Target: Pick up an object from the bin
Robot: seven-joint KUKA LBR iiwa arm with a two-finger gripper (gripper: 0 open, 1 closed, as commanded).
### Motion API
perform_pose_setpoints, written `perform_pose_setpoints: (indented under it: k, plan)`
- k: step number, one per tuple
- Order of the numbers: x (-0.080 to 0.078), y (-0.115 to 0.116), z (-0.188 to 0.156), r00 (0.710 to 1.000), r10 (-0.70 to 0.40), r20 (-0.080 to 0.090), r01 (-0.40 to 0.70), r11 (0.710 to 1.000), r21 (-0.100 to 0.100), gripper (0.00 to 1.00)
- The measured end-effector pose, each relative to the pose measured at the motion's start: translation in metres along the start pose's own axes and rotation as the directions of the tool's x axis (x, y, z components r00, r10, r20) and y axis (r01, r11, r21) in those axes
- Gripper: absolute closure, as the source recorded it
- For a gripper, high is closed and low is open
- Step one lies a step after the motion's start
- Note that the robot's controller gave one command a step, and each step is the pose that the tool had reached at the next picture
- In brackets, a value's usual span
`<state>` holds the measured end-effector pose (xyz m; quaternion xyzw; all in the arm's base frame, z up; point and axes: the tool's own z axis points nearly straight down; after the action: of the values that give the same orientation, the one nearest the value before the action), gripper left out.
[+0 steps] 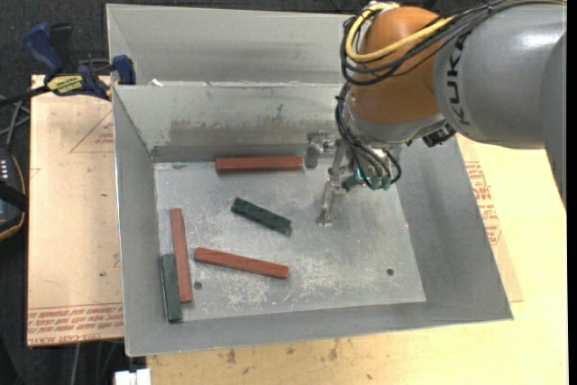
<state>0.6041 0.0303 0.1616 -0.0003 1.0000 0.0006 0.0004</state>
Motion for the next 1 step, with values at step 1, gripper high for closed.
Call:
perform_pose_setpoints:
  k: [1]
  plan:
    - [0.0283,0.0163,0.0445,0.998,-0.061,0.005,0.061,0.998,0.001,0.0]
